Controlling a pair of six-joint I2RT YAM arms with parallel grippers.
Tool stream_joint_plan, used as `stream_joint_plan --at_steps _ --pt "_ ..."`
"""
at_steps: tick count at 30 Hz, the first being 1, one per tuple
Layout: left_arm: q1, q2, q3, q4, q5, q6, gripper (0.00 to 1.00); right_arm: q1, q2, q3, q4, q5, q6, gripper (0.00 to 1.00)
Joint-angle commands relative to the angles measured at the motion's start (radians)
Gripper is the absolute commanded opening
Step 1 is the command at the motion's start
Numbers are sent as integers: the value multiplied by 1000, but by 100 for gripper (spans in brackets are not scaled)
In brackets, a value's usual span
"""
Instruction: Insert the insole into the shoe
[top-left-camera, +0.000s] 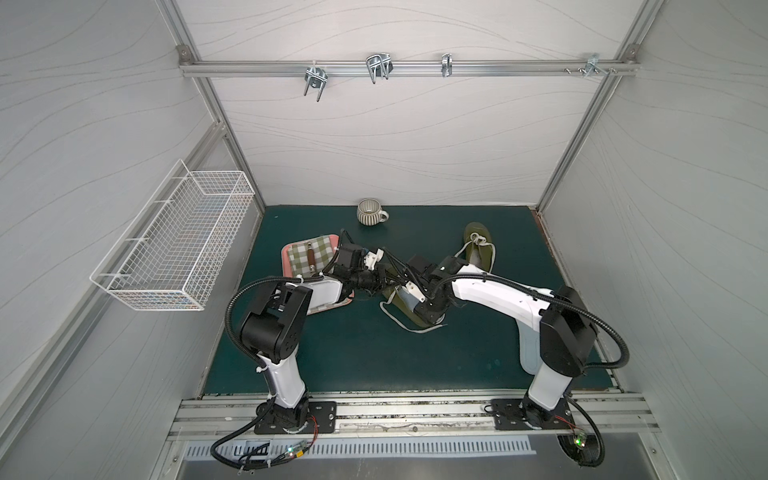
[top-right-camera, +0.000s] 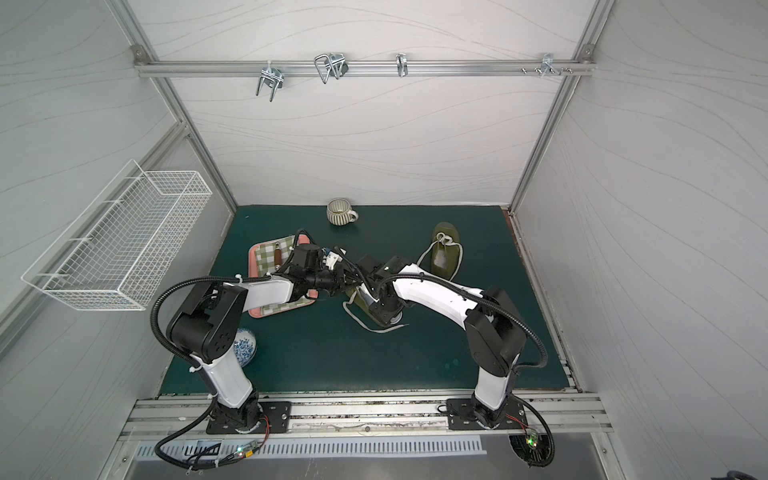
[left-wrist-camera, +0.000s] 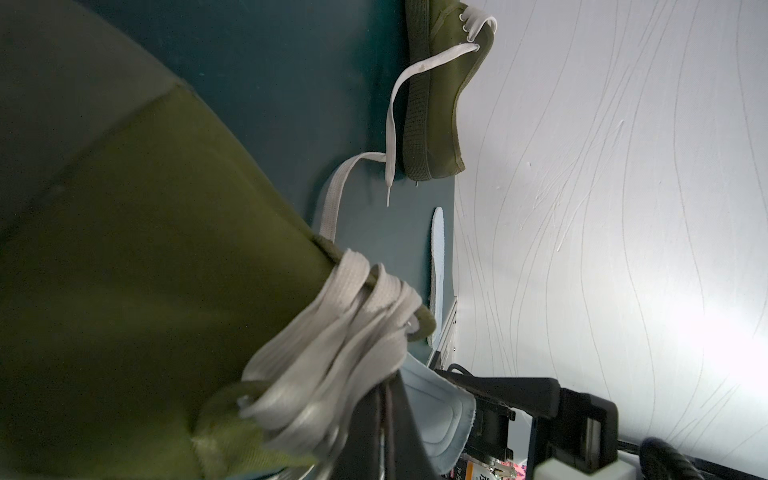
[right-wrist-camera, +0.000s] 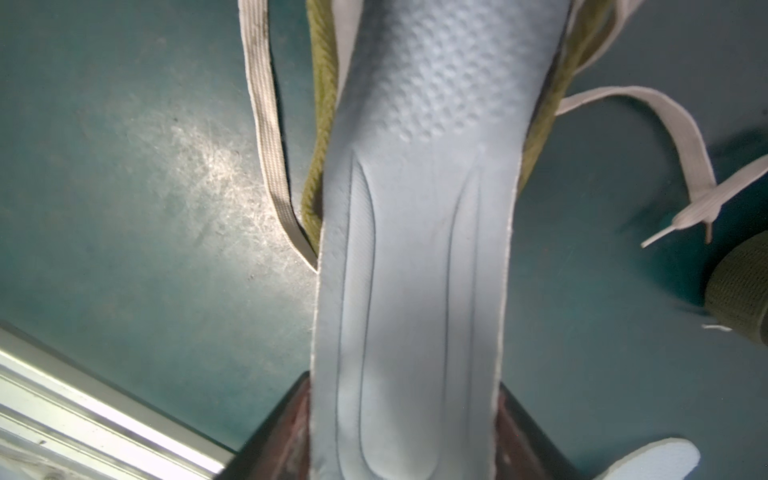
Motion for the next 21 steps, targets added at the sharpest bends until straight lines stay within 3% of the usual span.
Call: stream_joint_plan --at_steps 1,5,11,14,17,19,21 --pt "0 -15 6 51 0 -13 0 13 12 10 -34 -13 -8 71" --pt "-1 -12 6 50 1 -13 0 18 27 2 -37 2 -10 74" --pt "-1 -13 6 51 0 -12 0 23 28 3 -38 25 -17 66" --pt "-1 -13 6 51 0 -14 0 24 42 2 -42 34 -21 77" --pt "-1 -15 5 48 0 -13 0 25 44 -7 -34 35 -19 81" --pt "-1 -17 6 46 1 -13 0 28 49 -8 -35 38 -19 80" --pt "-1 -19 6 48 1 -13 0 30 46 -6 -40 50 -20 73"
